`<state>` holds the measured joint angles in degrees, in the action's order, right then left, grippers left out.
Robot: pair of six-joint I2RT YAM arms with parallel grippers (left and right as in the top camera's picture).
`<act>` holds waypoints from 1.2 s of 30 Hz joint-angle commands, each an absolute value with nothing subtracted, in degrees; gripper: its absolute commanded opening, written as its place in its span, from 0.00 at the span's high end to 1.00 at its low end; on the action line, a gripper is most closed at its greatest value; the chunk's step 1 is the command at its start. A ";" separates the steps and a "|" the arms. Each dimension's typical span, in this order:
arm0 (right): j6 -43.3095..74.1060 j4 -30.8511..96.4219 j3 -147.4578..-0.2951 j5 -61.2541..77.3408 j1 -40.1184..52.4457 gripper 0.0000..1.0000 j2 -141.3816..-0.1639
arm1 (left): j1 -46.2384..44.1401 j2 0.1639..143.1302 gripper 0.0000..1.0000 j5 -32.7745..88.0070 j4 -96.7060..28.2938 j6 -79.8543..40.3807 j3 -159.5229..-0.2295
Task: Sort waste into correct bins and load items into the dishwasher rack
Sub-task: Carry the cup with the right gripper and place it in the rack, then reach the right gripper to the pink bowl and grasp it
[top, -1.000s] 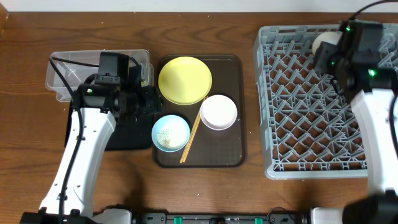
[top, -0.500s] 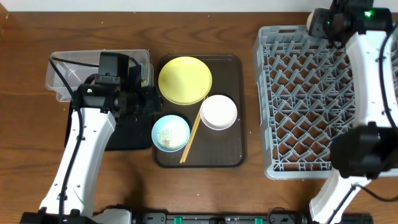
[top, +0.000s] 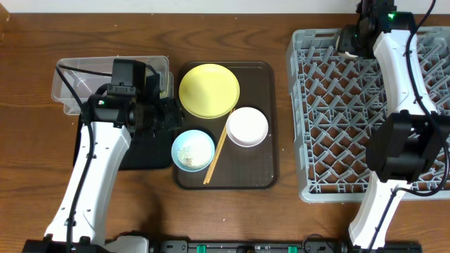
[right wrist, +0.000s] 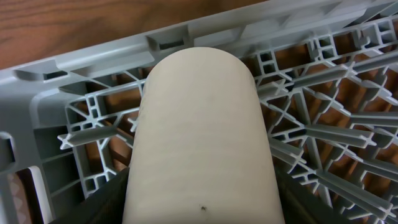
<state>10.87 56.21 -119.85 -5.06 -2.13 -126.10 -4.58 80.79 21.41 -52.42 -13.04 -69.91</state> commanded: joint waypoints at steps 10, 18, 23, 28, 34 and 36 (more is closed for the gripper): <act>10.22 55.55 -116.73 -6.20 -3.05 0.73 -126.48 | -4.29 80.40 0.40 20.91 -52.71 -12.08 -70.61; 10.20 51.70 -114.98 -6.20 -3.11 0.24 -126.32 | -4.29 80.47 0.40 20.91 -52.71 -12.08 -70.61; 8.47 51.75 -117.36 -6.17 -3.09 0.13 -126.21 | -4.29 80.49 0.40 20.91 -52.71 -12.08 -70.61; 8.49 54.35 -120.64 -6.07 -3.09 0.12 -125.54 | -4.29 80.49 0.40 20.91 -52.71 -12.08 -70.61; 6.94 58.15 -121.16 0.45 -2.68 0.25 -121.47 | -4.29 80.49 0.39 20.84 -52.82 -12.05 -70.61; 6.94 60.69 -121.16 5.45 -2.26 0.27 -120.01 | -4.29 80.49 0.39 19.75 -53.39 -12.05 -70.61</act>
<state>8.03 59.24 -119.63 -1.48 -2.13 -124.36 -4.58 80.79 21.21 -52.69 -13.04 -69.91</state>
